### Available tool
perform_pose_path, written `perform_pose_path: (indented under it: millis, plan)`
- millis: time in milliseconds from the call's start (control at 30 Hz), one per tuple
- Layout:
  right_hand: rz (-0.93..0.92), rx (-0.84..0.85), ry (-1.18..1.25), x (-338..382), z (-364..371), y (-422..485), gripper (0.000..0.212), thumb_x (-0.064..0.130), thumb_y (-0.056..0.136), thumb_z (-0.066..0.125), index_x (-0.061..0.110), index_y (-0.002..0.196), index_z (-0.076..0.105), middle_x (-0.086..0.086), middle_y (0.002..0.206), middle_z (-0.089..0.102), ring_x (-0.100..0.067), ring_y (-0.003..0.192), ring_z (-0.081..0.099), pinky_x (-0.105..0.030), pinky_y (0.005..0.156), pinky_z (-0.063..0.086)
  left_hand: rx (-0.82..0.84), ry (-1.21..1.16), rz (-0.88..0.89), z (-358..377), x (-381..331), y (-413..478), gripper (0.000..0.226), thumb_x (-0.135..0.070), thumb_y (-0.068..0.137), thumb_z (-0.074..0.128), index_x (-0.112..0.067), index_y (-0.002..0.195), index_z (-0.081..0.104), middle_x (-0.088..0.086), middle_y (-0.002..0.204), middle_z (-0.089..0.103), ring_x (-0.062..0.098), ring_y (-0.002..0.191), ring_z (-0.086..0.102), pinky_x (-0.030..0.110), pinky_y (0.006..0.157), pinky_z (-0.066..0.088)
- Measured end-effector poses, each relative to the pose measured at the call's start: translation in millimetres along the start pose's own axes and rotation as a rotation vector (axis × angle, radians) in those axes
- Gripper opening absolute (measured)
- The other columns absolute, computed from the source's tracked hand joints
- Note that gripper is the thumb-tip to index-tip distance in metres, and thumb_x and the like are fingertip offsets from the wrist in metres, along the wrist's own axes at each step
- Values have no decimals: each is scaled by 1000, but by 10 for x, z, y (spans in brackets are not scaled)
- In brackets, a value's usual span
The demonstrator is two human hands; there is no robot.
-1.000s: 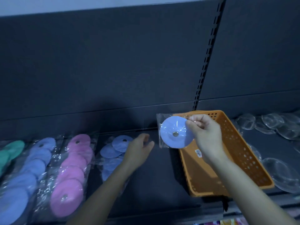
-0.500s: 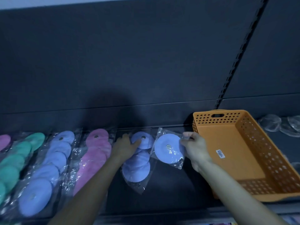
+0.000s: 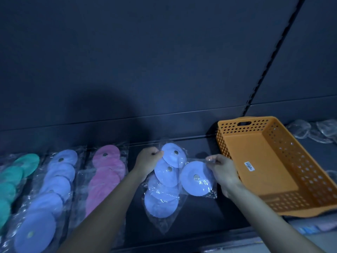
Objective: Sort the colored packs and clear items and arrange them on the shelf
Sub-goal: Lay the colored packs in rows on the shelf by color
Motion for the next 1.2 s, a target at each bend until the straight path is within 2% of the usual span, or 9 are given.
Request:
perform_pose_path:
  millis: [300,400,500,733,833,967,1033,1133,1200]
  plan:
    - [135,-8,286,3,50,-23,13,4,88,55,10,80,63,-10,80,67,-26,73,63,-32,63,49,43,-539,-130,-216,237,78,25,-5,90,54,-11,67,48,7,70,42,19,70,45,33,64,52]
    - [157,11,305,32,90,-38,10,5,89,55,8,83,63,-11,78,67,-26,70,64,-30,57,50,72,-564,-125,-261,296,51,13,-4,91,52,-8,80,47,11,81,40,23,80,42,34,68,48]
    - [181,89,296,85,219,-72,9,9,90,60,8,81,62,-10,71,64,-25,62,61,-34,56,53,72,-511,-59,-294,207,34,14,-3,90,55,-4,76,51,8,68,42,19,71,39,31,64,38]
    - [149,299,340,310,572,-170,10,2,83,68,-4,82,60,-16,65,65,-20,50,62,-29,47,53,72,-371,67,-270,-106,-31,6,-6,85,63,0,82,64,2,71,64,13,65,57,29,64,45]
    - [141,245,292,268,556,-130,20,0,82,68,4,68,55,-12,57,59,-17,44,56,-26,44,49,197,-386,-6,-227,-45,-51,21,-14,80,70,-8,99,64,9,96,68,22,83,66,44,77,55]
    - [163,163,322,182,460,-72,21,0,86,63,5,69,52,-12,60,53,-14,42,52,-22,40,45,476,-307,-146,-121,157,-152,76,4,74,73,-38,131,44,14,113,62,26,92,70,34,73,58]
    - [172,121,354,156,399,-38,21,0,87,62,5,70,52,-12,61,53,-14,43,53,-21,40,45,387,-265,-159,-145,220,-107,76,11,75,69,-31,131,39,16,103,65,25,81,70,29,67,58]
    - [176,71,347,138,305,9,22,2,89,61,6,69,53,-6,55,57,-13,42,56,-21,39,45,142,-170,-132,-327,212,77,42,13,78,62,-4,116,49,11,89,67,20,70,63,27,62,55]
    - [175,57,317,127,265,38,20,5,91,59,5,71,54,-4,51,58,-11,39,56,-20,38,44,52,101,26,-471,94,193,29,12,78,53,-8,97,59,2,83,67,15,71,60,17,62,48]
Point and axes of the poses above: each hand's wrist, its own y-axis towards the middle knuckle, its own z-axis out of the palm, x = y × z, the point moved 6 cm from there along y, towards the middle knuckle
